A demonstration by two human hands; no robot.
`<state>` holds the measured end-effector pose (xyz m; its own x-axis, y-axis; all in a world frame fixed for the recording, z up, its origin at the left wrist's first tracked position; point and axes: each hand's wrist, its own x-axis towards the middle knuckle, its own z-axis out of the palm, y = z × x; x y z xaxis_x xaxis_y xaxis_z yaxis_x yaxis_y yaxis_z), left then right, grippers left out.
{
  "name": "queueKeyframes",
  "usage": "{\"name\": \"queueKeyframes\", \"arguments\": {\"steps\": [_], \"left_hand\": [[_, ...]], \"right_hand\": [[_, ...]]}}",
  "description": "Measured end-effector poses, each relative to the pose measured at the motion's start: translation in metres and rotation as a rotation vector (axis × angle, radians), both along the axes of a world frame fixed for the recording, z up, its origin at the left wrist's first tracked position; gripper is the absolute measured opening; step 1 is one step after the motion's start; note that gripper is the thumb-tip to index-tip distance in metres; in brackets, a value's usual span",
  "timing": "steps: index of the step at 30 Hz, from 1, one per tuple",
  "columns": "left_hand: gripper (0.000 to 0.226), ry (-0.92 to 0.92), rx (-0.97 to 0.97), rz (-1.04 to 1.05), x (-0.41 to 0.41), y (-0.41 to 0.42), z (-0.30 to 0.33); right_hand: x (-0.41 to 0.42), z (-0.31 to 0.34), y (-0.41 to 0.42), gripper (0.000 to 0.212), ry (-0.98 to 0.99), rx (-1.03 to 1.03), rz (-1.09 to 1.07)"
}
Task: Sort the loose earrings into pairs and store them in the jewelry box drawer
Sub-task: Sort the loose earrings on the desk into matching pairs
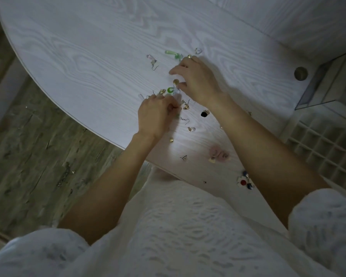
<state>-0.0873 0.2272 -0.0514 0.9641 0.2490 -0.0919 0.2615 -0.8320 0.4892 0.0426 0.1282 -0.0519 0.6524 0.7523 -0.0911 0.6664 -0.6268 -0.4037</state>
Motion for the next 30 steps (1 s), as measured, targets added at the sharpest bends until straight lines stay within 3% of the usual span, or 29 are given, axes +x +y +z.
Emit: {"name": "queueKeyframes", "arguments": {"steps": [5, 10, 13, 16, 20, 24, 30], "left_hand": [[0.012, 0.029, -0.017, 0.016, -0.005, 0.001, -0.001], [0.014, 0.036, -0.049, 0.066, -0.006, 0.000, -0.003], [0.013, 0.000, -0.118, 0.100, -0.008, -0.003, 0.000], [0.011, -0.072, -0.208, 0.076, -0.016, -0.009, 0.007], [0.008, -0.139, -0.392, 0.038, -0.025, -0.029, 0.016], [0.009, -0.088, -0.504, -0.083, -0.032, -0.069, 0.015], [0.011, -0.018, -0.492, -0.165, -0.018, -0.121, 0.004]], "right_hand": [[-0.002, 0.002, 0.008, 0.023, 0.033, -0.094, 0.022], [-0.015, 0.004, 0.018, 0.029, -0.186, -0.230, 0.164], [-0.011, 0.009, 0.015, 0.025, -0.198, -0.174, 0.157], [-0.016, 0.015, -0.001, 0.015, -0.144, 0.085, -0.022], [-0.052, 0.025, -0.050, 0.007, 0.000, 0.395, -0.429], [-0.107, 0.024, -0.132, 0.012, 0.119, 0.437, -0.658], [-0.139, 0.010, -0.207, 0.016, 0.151, 0.357, -0.829]]}}
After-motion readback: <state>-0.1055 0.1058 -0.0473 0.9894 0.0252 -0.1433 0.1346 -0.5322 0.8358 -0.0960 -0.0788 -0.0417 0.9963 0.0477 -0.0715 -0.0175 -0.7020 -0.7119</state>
